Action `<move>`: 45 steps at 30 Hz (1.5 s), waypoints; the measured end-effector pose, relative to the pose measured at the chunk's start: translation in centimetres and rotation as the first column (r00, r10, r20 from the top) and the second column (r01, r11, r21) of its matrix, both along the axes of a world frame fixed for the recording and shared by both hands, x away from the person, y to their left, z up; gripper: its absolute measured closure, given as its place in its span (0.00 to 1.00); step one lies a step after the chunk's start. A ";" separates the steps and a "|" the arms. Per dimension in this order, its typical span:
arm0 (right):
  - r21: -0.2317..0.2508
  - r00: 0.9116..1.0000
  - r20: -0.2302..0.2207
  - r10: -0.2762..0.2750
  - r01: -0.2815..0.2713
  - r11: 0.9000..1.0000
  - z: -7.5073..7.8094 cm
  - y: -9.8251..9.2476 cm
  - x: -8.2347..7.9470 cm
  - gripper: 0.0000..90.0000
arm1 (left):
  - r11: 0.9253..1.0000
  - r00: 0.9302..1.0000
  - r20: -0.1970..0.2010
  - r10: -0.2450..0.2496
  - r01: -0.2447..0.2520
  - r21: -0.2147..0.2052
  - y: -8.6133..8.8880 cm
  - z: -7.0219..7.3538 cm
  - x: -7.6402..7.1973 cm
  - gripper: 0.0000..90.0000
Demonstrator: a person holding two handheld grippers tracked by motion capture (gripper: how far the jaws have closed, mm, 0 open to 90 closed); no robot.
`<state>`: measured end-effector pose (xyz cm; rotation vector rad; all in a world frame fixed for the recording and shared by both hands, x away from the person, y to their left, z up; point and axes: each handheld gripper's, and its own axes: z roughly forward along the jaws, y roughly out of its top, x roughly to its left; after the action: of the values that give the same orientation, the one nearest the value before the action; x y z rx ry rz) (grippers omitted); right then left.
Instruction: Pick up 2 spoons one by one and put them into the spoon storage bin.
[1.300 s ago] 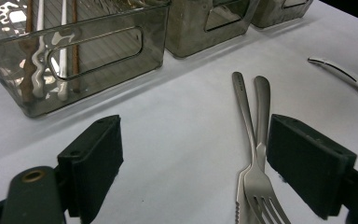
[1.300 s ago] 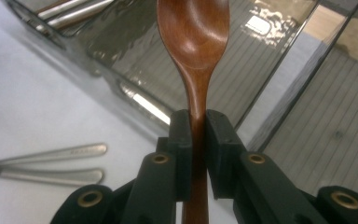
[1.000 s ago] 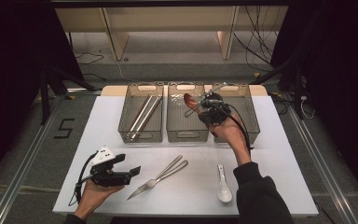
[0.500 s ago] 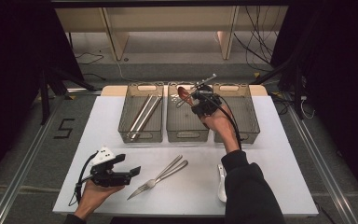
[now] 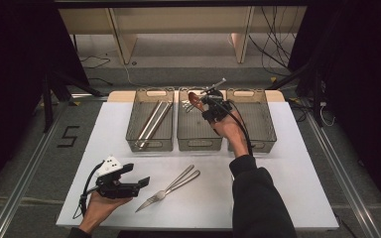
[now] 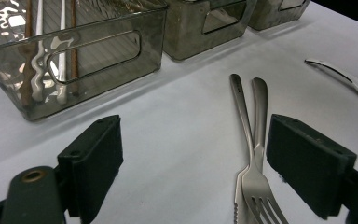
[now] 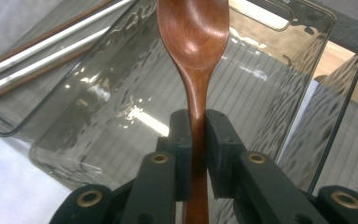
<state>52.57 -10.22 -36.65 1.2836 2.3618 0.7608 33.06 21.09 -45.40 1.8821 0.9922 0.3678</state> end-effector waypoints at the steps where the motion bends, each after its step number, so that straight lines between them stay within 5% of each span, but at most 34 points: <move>1: -0.005 1.000 0.002 -0.001 0.001 1.000 -0.1 0.0 0.1 0.91 | 1.000 1.000 -0.001 0.000 0.000 0.000 0.0 0.0 0.0 0.20; 29: -0.040 1.000 0.002 -0.011 0.011 0.999 -1.7 0.9 1.2 0.90 | 1.000 1.000 -0.002 -0.008 0.008 0.008 -0.1 0.0 0.0 0.20; 38: -0.007 0.999 -0.030 -0.014 0.014 1.000 -1.7 0.6 1.1 0.66 | 1.000 1.000 -0.002 -0.003 0.003 0.003 -0.1 0.0 -0.1 0.20; 45: 0.025 1.000 -0.026 0.009 -0.008 1.000 -0.8 -0.5 -0.8 0.50 | 1.000 1.000 -0.004 -0.006 0.006 0.009 0.0 0.0 0.0 0.20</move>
<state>51.78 -10.68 -37.42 1.3021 2.3868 0.7834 33.03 21.07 -45.42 1.8943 0.9895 0.3657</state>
